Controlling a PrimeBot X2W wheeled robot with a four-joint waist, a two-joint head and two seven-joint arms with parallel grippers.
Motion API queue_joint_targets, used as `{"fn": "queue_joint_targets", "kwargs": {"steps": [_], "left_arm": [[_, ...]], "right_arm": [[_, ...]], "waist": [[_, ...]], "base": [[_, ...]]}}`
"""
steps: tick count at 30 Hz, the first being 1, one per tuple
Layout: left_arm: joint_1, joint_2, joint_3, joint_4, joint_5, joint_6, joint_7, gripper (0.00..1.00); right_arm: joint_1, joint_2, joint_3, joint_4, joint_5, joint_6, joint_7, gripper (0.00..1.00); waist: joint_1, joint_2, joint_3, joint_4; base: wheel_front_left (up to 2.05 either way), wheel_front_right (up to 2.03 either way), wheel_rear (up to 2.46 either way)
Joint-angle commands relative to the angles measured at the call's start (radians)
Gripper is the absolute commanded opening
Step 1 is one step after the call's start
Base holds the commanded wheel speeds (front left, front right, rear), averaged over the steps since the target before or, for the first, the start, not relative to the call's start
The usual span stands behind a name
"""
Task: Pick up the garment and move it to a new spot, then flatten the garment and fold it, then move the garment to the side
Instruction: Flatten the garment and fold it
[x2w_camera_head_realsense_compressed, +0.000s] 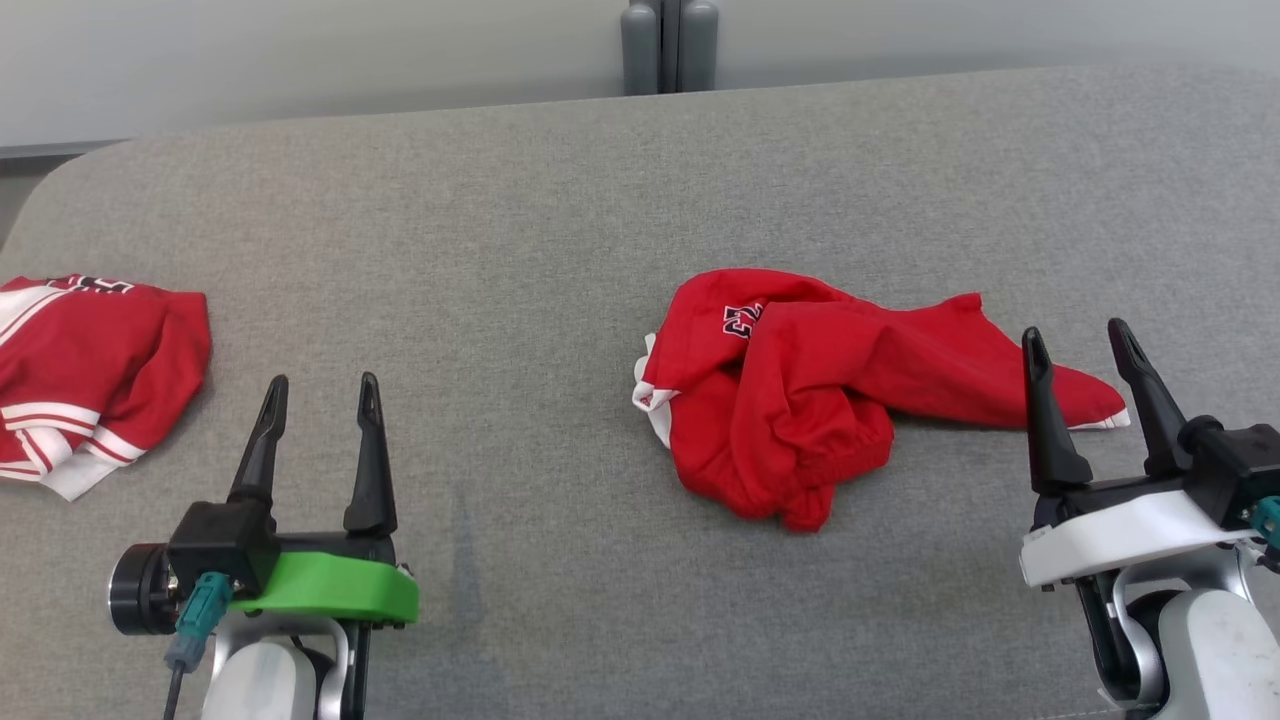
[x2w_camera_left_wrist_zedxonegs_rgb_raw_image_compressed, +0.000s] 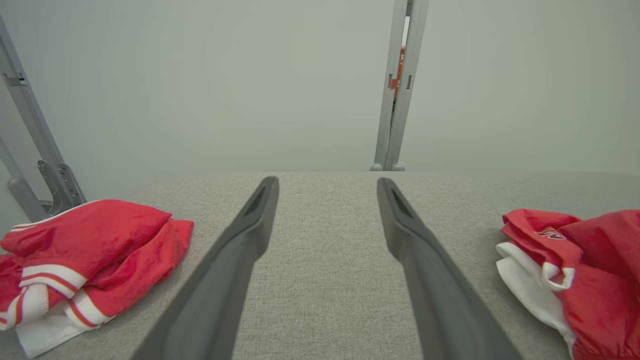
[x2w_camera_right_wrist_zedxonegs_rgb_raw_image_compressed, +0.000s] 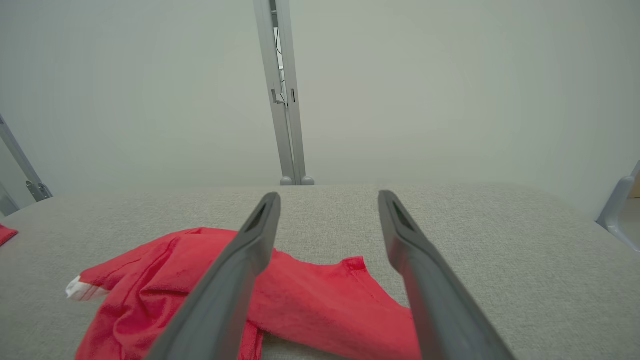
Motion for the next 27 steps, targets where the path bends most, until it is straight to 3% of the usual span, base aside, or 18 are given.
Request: {"fn": "queue_joint_targets", "kwargs": {"steps": [1, 27], "left_arm": [[0.016, 0.007, 0.003, 0.0, 0.01, 0.004, 0.0, 1.0], [0.023, 0.018, -0.023, -0.009, -0.006, 0.019, 0.002, 1.0]], "right_arm": [[0.019, 0.002, 0.003, -0.017, -0.001, -0.001, 0.01, 1.0], [0.045, 0.007, 0.001, -0.052, 0.007, -0.001, 0.055, 1.0]], "waist": [[0.0, -0.0001, -0.013, -0.007], [0.0, -0.0001, -0.013, -0.012]], "base": [[0.0, 0.0, 0.0], [0.0, 0.0, 0.0]]}}
